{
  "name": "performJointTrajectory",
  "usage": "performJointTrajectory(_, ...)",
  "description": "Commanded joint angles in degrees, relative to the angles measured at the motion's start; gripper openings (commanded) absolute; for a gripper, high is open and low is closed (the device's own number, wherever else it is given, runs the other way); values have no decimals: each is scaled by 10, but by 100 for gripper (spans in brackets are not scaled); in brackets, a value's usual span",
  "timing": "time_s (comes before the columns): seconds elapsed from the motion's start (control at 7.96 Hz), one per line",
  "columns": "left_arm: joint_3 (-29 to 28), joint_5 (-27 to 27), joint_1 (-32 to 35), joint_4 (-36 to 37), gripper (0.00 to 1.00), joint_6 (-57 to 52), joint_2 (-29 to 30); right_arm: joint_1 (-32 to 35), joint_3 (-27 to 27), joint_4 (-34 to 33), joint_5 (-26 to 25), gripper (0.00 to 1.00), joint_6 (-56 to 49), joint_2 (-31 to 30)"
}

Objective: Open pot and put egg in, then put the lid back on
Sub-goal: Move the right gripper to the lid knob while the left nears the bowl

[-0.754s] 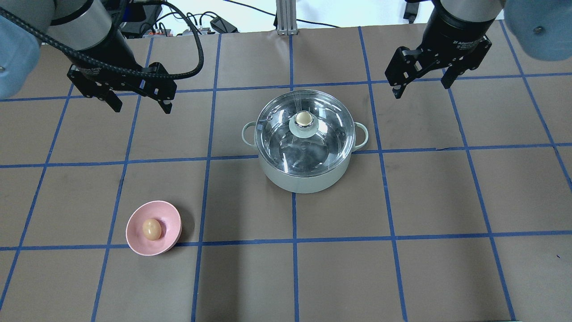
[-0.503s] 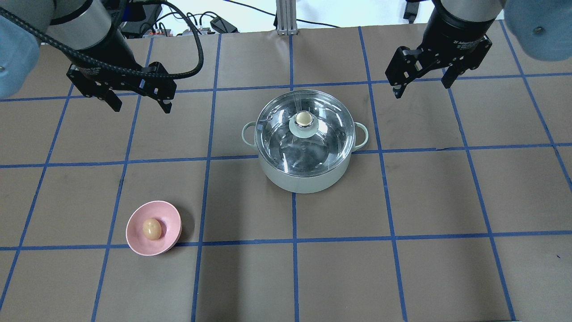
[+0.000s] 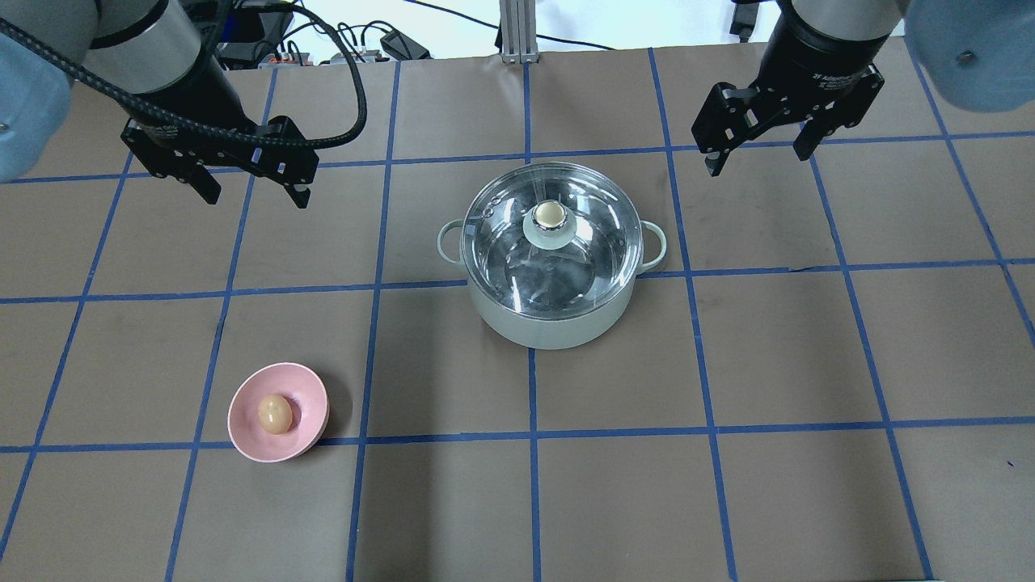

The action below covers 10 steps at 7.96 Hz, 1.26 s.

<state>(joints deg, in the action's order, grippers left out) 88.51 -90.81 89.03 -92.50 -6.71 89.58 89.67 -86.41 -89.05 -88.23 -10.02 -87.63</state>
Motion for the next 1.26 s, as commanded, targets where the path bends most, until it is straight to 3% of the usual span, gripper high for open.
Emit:
performJointTrajectory(0.0, 8, 1, -3, -3, 100, -66, -5, 39, -6, -31, 6, 100, 69, 4)
performJointTrajectory(0.38, 99, 1, -6, 52, 100, -60, -21, 134, -7, -136, 7, 100, 153, 64)
performJointTrajectory(0.63, 175, 0, -59, 80, 100, -53, -33, 161, -7, -154, 7, 100, 188, 97)
performJointTrajectory(1.13, 274, 29, -155, 103, 100, -61, -33, 176, -26, -175, 7, 100, 200, 141)
